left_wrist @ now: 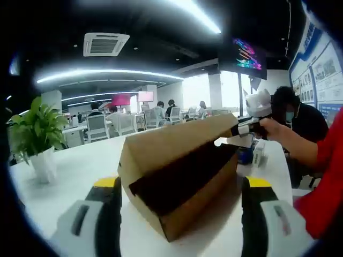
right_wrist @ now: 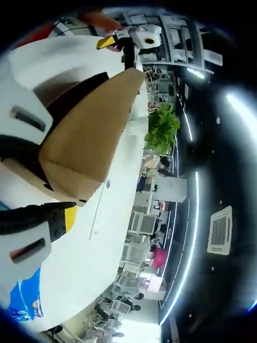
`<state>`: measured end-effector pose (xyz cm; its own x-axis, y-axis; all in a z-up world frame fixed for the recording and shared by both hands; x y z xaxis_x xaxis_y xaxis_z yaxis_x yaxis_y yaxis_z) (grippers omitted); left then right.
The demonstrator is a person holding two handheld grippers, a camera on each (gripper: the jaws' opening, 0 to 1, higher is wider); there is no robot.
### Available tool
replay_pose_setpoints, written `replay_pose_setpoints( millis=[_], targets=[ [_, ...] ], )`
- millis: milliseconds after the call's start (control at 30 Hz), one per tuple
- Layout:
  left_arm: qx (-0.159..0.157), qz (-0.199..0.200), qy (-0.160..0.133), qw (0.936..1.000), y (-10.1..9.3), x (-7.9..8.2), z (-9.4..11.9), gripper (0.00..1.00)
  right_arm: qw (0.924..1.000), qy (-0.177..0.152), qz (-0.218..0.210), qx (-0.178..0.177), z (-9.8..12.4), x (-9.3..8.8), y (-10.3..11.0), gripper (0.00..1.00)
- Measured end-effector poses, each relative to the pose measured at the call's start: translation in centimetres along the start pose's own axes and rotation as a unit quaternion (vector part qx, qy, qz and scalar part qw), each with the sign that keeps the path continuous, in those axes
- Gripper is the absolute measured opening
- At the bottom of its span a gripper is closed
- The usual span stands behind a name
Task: Operate the shoe box by opening the lid, removing the specified soft item, and placing it in the target area until the item is outside and the box remains undamaged.
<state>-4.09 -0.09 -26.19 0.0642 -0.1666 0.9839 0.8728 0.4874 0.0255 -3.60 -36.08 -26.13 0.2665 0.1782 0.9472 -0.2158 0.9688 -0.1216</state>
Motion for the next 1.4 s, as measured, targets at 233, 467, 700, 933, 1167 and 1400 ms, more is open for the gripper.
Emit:
replay_pose_setpoints(
  millis=[233, 467, 700, 933, 1167, 1400],
  targets=[
    [-0.002, -0.008, 0.010, 0.9999, -0.3, -0.8, -0.4, 0.99, 0.9812, 0.004, -0.080, 0.176, 0.9, -0.7, 1.7, 0.75],
    [0.007, -0.008, 0.028, 0.9996, -0.9, -1.7, -0.4, 0.99, 0.9869, 0.036, 0.029, 0.155, 2.0, -0.5, 3.1, 0.90],
    [0.013, 0.010, 0.025, 0.9996, -0.5, -2.7, 0.1, 0.92, 0.9843, 0.057, 0.133, 0.101, 2.2, -1.4, 4.7, 0.84],
    [0.055, -0.084, 0.026, 0.9946, -0.6, -2.5, 0.8, 0.87, 0.9591, 0.005, 0.280, 0.040, 2.8, -2.6, 5.1, 0.84],
    [0.080, -0.279, 0.060, 0.9550, -0.8, -3.8, 1.1, 0.83, 0.9287, -0.118, 0.342, 0.082, 4.1, -2.8, 6.7, 0.81],
    [0.067, -0.378, 0.076, 0.9203, -1.2, -3.6, 1.1, 0.77, 0.8612, -0.145, 0.482, 0.072, 4.2, -3.6, 8.0, 0.76]
  ],
)
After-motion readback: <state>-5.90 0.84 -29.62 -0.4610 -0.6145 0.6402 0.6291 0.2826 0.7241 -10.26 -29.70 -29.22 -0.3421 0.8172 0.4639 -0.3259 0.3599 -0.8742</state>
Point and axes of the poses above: the point that each gripper's makers call its tool centre point, and the gripper's own axes: z roughly backward along the fingers, y roughly to its left, x roughly out of its top, the point moved 10 cm from there along z, roughly backward along the fingers, and after that the axes turned 8 degrees about -x, right-handed, at the moved point
